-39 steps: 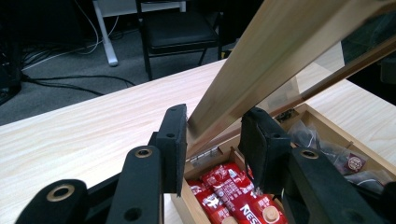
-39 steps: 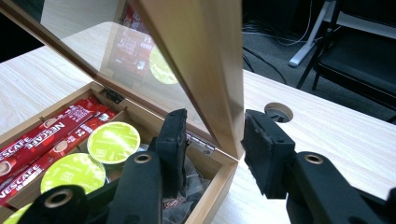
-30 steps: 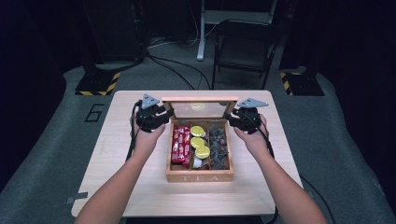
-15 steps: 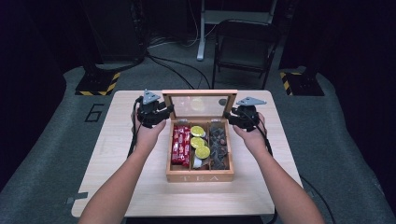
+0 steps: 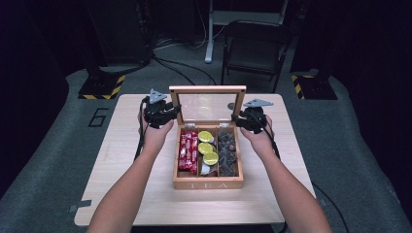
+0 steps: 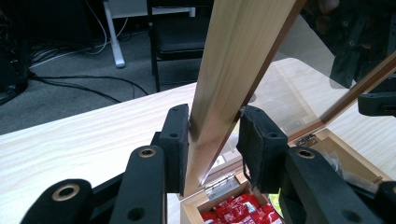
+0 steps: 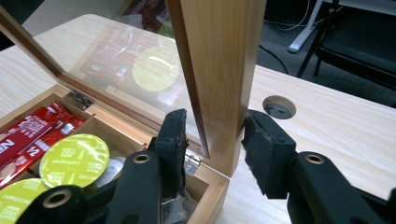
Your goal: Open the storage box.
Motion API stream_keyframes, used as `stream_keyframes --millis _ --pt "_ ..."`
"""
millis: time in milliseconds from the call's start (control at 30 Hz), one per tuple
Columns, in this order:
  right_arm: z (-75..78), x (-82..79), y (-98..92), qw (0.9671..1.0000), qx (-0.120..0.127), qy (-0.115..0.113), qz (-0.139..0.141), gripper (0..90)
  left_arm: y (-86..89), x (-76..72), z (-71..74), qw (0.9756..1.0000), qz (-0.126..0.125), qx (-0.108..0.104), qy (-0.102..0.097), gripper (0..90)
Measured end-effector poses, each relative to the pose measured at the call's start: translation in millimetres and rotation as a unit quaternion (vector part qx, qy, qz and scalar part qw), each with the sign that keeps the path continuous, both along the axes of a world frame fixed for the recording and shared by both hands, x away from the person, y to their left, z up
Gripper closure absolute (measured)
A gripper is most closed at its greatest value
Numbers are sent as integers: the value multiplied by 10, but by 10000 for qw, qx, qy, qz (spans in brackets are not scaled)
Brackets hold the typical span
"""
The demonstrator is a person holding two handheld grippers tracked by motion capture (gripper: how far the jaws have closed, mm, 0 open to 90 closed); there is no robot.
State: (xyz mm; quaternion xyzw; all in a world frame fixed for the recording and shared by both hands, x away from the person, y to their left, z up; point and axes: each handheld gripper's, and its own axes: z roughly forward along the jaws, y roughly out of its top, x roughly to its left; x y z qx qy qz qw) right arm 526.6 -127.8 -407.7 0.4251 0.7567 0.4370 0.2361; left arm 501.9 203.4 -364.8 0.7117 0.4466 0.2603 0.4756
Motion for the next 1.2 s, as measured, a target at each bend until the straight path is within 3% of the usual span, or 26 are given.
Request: stream_keyframes --millis 367,500,667,967,1200 --pt "-16 91 33 9999 -80 -88 46 591 5 90 1 9999 15 -77 81 636" --pt "-6 111 35 9996 -199 -106 172 591 45 92 -11 9997 -133 40 225 635" --pt "4 161 3 9991 -237 -102 330 612 103 54 -72 9995 -124 57 280 600" --pt "-9 237 -10 9996 -58 -36 276 623 178 -67 -131 9994 -171 91 291 569" --pt "-4 276 -12 9996 -59 17 291 622 311 -190 -149 9993 -145 -34 350 556"
